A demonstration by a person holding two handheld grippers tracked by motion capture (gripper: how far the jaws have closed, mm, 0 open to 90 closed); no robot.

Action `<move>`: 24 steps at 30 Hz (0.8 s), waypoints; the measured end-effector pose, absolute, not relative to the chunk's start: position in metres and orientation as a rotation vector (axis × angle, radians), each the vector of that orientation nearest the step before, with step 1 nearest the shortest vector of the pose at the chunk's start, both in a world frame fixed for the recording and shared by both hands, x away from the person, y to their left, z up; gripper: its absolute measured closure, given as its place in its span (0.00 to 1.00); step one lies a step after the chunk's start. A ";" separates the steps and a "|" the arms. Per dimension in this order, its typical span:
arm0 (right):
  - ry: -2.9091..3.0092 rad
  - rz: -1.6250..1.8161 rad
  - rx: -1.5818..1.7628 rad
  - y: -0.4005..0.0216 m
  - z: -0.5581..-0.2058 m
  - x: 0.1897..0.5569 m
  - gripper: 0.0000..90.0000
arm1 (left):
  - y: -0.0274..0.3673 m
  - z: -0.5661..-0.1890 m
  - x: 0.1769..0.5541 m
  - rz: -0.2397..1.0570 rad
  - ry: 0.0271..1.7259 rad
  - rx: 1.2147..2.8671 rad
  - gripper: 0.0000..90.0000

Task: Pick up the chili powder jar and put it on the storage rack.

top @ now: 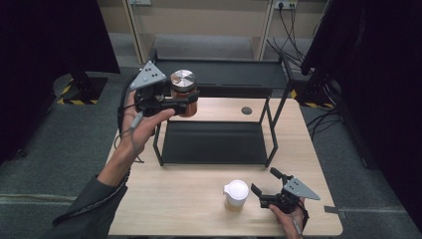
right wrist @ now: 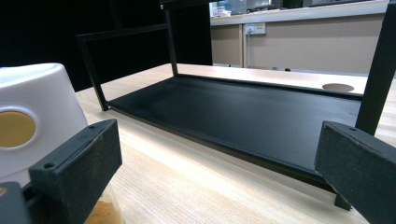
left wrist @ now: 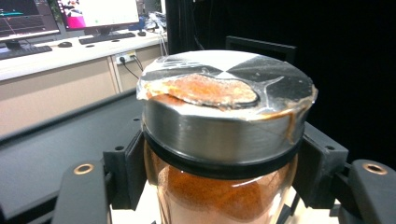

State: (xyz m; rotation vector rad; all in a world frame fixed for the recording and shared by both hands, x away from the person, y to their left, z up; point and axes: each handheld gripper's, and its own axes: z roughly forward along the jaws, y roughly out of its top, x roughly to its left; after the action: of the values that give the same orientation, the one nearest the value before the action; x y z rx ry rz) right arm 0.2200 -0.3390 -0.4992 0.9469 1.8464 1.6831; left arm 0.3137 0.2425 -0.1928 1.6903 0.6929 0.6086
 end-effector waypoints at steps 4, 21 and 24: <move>1.847 1.683 0.945 -0.339 -0.499 0.220 0.01 | 0.245 -0.186 0.321 0.630 0.727 1.674 0.34; 1.844 1.690 0.952 -0.340 -0.500 0.221 0.01 | 0.246 -0.169 0.343 0.672 0.805 1.650 0.34; 1.843 1.691 0.952 -0.341 -0.500 0.221 0.01 | 0.244 -0.168 0.348 0.678 0.809 1.645 0.34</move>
State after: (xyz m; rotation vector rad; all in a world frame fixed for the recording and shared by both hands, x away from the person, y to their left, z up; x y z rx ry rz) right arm 0.2211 -0.3406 -0.4999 0.9520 1.8432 1.6912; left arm 0.3485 0.2436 -0.1679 1.6454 0.8086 0.6780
